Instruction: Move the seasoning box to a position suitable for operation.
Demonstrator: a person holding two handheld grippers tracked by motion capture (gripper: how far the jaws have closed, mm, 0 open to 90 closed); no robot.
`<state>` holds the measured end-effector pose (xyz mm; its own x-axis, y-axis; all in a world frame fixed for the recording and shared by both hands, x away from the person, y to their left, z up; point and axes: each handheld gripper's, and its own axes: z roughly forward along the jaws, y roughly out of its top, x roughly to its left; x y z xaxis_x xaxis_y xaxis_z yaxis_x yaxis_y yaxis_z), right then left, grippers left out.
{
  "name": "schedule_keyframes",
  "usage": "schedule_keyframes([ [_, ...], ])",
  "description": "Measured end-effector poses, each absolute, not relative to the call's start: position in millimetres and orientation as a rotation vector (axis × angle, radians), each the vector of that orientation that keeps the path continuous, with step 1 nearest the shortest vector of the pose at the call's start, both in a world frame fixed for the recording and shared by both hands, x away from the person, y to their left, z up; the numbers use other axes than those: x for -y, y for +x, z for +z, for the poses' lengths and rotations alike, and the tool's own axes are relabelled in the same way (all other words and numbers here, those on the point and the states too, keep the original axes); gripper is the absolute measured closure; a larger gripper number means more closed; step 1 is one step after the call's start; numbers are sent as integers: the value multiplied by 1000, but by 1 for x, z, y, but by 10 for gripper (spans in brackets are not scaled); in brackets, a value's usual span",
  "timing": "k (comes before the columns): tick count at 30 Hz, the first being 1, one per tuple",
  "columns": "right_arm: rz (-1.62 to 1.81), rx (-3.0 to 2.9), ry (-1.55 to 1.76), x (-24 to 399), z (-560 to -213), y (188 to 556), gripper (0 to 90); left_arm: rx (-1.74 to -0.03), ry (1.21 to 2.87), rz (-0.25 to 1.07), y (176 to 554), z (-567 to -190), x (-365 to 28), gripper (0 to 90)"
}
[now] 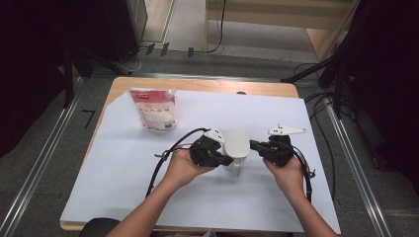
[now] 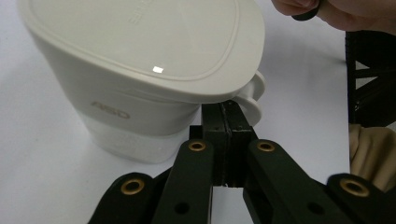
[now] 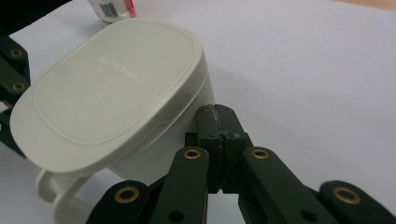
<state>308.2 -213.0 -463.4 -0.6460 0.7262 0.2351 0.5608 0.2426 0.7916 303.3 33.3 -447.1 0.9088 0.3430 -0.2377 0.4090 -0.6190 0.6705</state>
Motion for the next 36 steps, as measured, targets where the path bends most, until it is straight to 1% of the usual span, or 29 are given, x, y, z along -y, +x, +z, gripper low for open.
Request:
schedule_keyframes([
  [9,1375,-2341,1215,199,-464,313,900,-543,2264,-98,300,-449,-27,900],
  [13,1379,-2344,1212,200,-465,315,900,-543,2249,-106,301,-450,-24,900],
  [17,1393,-2337,1209,204,-464,315,900,-512,2250,-167,304,-448,-30,900],
  [19,1396,-2332,1213,205,-462,313,900,-502,2286,-162,302,-446,-35,890],
  [21,1413,-2330,1199,208,-459,310,900,-490,2276,-155,301,-443,-41,874],
  [24,1413,-2335,1189,212,-454,303,900,-494,2263,-159,303,-437,-52,808],
  [27,1436,-2332,1180,214,-451,297,900,-500,2252,-177,305,-435,-61,701],
  [28,1435,-2334,1188,214,-450,295,900,-504,2260,-191,306,-433,-64,651],
  [30,1436,-2341,1181,216,-449,292,900,-489,2248,-150,306,-431,-68,589],
  [31,1438,-2344,1184,216,-447,290,900,-488,2240,-153,306,-430,-70,564],
  [35,1449,-2337,1174,221,-443,282,900,-494,2242,-141,308,-425,-78,496],
  [36,1434,-2348,1177,222,-442,280,900,-503,2249,-132,309,-424,-81,490],
])
